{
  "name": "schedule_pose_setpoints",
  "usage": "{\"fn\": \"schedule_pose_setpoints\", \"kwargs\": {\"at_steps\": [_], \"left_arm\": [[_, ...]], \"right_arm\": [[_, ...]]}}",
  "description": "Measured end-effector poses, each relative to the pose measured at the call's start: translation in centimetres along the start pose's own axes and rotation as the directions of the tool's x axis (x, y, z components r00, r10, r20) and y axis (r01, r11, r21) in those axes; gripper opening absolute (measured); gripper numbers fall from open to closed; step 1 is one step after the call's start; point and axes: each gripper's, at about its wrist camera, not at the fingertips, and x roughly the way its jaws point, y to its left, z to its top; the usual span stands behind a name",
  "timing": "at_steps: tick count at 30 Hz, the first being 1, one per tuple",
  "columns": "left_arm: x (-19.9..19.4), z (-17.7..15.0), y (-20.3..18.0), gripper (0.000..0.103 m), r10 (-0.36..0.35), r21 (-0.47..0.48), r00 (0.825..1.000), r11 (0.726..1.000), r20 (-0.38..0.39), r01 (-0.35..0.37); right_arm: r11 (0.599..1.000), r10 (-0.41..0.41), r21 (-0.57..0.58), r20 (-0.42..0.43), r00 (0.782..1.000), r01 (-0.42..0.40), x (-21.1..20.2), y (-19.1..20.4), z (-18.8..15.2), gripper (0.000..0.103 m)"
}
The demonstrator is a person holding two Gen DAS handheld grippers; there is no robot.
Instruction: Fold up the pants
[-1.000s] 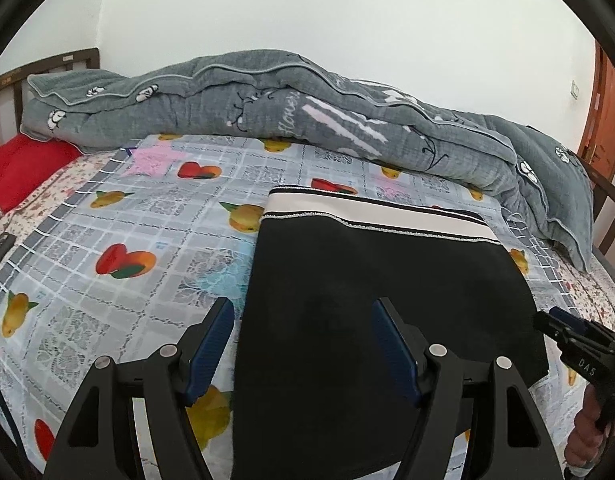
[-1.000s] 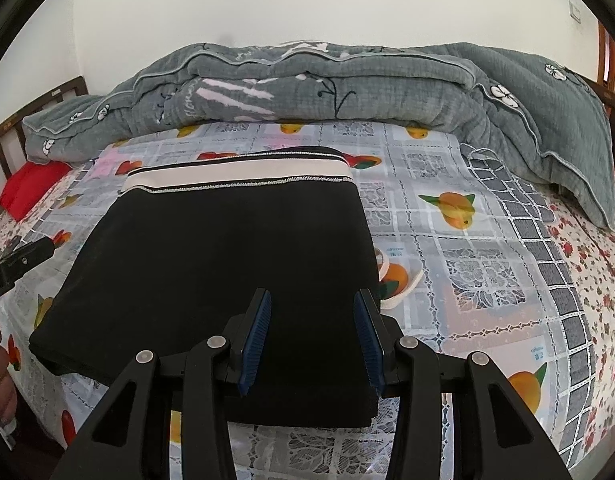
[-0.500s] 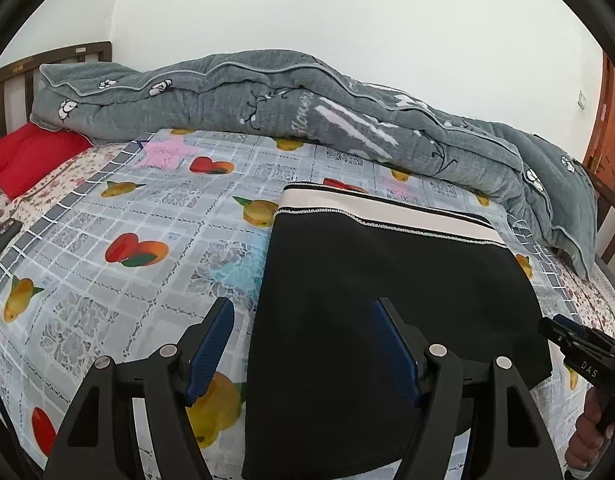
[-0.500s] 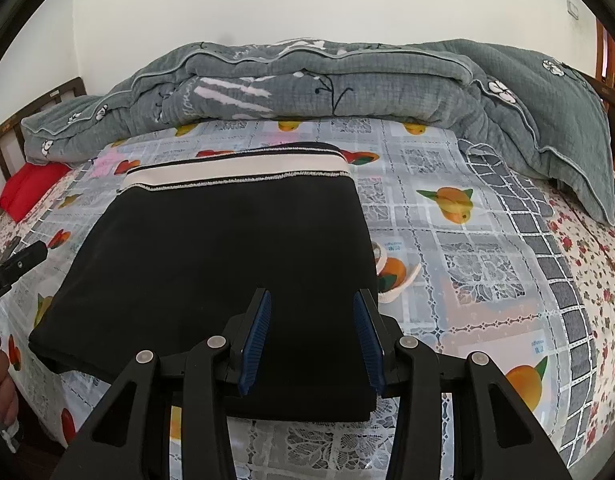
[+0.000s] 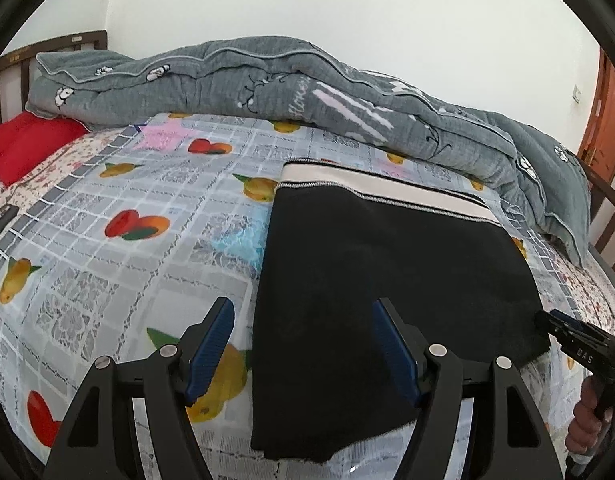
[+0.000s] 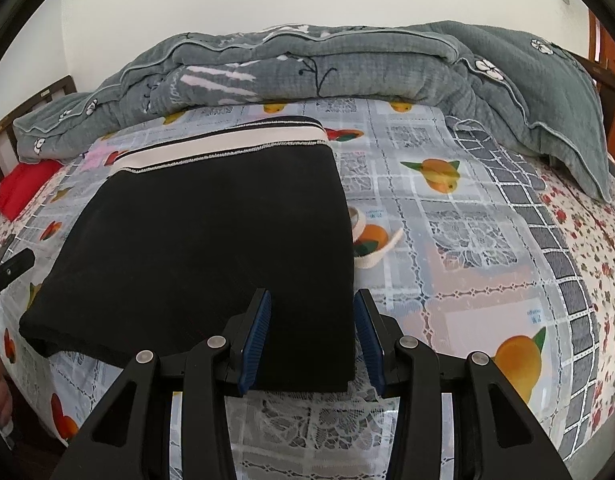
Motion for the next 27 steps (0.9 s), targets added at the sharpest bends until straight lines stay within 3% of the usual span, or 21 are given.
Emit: {"fn": "schedule_pose_setpoints", "kwargs": {"at_steps": [4, 10, 19, 22, 23, 24, 27], "left_arm": [[-0.5, -1.0, 0.3, 0.070, -0.020, 0.012, 1.000, 1.000, -0.020, 0.021], [-2.3, -3.0, 0.6, 0.070, -0.106, 0.058, 0.993, 0.992, -0.044, 0.109], [-1.4, -6.3, 0.5, 0.070, 0.024, 0.113, 0.990, 0.994, -0.136, -0.009], [-0.4, -6.9, 0.3, 0.054, 0.073, 0.121, 0.988, 0.991, -0.139, -0.056], [-0.3, -6.7, 0.1, 0.044, 0.074, 0.121, 0.990, 0.991, -0.122, -0.059], [-0.3, -6.4, -0.1, 0.022, 0.068, 0.120, 0.992, 0.991, -0.103, -0.055], [-0.6, -4.5, 0.0, 0.013, 0.050, 0.036, 0.997, 0.998, -0.064, -0.047]], "right_arm": [[1.000, 0.000, -0.009, -0.010, 1.000, 0.000, 0.0, -0.2, -0.5, 0.043], [1.000, 0.027, -0.014, -0.007, 1.000, -0.028, -0.2, -0.6, -0.9, 0.043], [0.996, 0.085, -0.012, -0.008, 0.996, -0.085, 0.4, -1.1, -1.2, 0.043], [0.996, 0.089, -0.029, -0.001, 0.996, -0.089, 0.2, -1.0, -1.4, 0.043], [0.995, 0.091, -0.030, -0.001, 0.996, -0.091, 0.1, -1.0, -1.5, 0.043], [0.995, 0.096, -0.032, -0.002, 0.995, -0.096, 0.0, -1.0, -1.6, 0.043], [0.994, 0.100, -0.044, -0.002, 0.995, -0.100, -0.2, -1.2, -1.8, 0.043]]}}
